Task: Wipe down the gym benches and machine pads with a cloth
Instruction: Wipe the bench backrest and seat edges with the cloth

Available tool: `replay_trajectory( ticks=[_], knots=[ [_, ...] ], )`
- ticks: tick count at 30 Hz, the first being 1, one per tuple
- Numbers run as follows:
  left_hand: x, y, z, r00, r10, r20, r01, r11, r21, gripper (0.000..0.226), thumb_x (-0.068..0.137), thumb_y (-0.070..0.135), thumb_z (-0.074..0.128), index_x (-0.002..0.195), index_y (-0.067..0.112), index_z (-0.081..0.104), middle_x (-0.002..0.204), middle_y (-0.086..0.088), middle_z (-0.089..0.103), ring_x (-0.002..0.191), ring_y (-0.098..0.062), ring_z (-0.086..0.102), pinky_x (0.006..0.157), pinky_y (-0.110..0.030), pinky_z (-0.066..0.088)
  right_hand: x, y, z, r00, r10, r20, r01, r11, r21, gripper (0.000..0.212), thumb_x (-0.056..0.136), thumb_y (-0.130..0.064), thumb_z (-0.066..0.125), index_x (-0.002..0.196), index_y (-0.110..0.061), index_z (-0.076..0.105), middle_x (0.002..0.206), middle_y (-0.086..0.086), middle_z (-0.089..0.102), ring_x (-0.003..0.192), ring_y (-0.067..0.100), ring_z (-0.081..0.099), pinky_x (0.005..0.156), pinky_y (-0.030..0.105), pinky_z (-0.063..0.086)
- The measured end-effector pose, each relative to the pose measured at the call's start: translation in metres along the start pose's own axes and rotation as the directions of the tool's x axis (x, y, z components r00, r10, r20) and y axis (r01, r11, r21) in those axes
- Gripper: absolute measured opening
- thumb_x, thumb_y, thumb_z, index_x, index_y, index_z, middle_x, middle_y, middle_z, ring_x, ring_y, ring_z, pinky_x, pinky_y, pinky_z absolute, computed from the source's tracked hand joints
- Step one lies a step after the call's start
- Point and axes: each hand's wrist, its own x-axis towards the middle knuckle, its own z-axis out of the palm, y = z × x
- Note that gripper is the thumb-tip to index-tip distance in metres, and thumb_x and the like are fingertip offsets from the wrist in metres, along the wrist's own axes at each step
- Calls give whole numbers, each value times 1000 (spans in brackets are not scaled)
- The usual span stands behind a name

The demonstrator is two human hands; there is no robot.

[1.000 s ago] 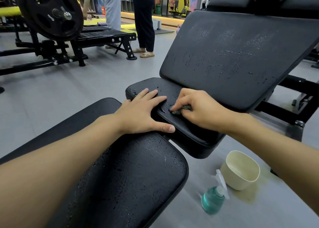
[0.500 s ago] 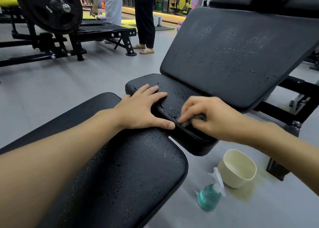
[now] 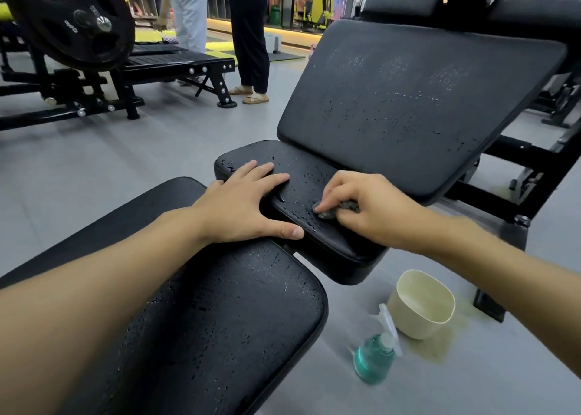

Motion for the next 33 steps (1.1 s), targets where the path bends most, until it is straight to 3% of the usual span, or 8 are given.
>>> replay_trajectory(
  ticks=[4, 9, 14, 19, 24, 28, 33],
  knots=[
    [0, -1, 1, 1000, 2, 0, -2, 1000, -10, 125, 42, 103, 40, 153, 50, 17, 165, 21, 4, 151, -1, -8, 119, -57, 16, -29, 1, -9, 994, -93, 51, 89, 993, 78, 32, 75, -1, 57, 87, -21, 79, 97, -15, 65, 86, 4, 63, 80, 14, 45],
    [-1, 1, 0, 1000, -5, 3, 5, 1000, -6, 125, 42, 103, 39, 153, 50, 16, 165, 22, 3, 150, 1, -9, 119, -54, 14, 10, 12, -3, 998, 51, -22, -52, 998, -47, 33, 82, 4, 59, 91, -21, 79, 100, -13, 63, 89, 7, 60, 82, 10, 41],
    [0, 0, 1, 1000, 0, -15, 0, 1000, -7, 124, 42, 103, 38, 153, 50, 18, 164, 22, 5, 150, 0, -7, 118, -54, 16, -19, 12, -13, 997, -55, 54, 52, 997, 55, 34, 76, 8, 61, 82, -20, 78, 94, -14, 65, 85, 3, 62, 80, 12, 43],
    [-1, -1, 2, 999, 6, -40, -6, 1000, -9, 125, 42, 105, 37, 152, 50, 20, 164, 23, 8, 151, 0, -4, 119, -53, 19, 14, 22, -7, 995, 90, -41, -92, 995, -40, 33, 81, 4, 58, 88, -21, 79, 101, -11, 66, 92, 9, 62, 89, 21, 46],
    [-3, 0, 3, 999, 4, -54, -6, 999, -37, 119, 42, 103, 41, 149, 54, 25, 163, 24, 12, 151, 1, -1, 118, -53, 20, -16, 24, -18, 1000, 24, 5, -24, 999, 21, 36, 80, 7, 57, 85, -22, 78, 97, -12, 67, 88, 6, 63, 85, 16, 46],
    [-6, 6, -4, 1000, -4, -9, 3, 998, -66, 109, 42, 101, 46, 143, 62, 29, 164, 19, 15, 152, -5, 1, 117, -59, 22, 13, 33, -12, 983, 175, -62, -179, 982, -67, 36, 85, 3, 54, 92, -23, 78, 104, -10, 66, 99, 11, 63, 92, 26, 48],
    [-3, 14, 0, 999, -32, 43, 35, 997, -71, 120, 34, 101, 49, 144, 61, 24, 165, 16, 8, 153, -8, -6, 117, -63, 16, -16, 31, -20, 995, 97, -4, -97, 995, -39, 36, 81, 4, 56, 86, -25, 77, 98, -12, 66, 90, 6, 64, 88, 24, 49]
  ],
)
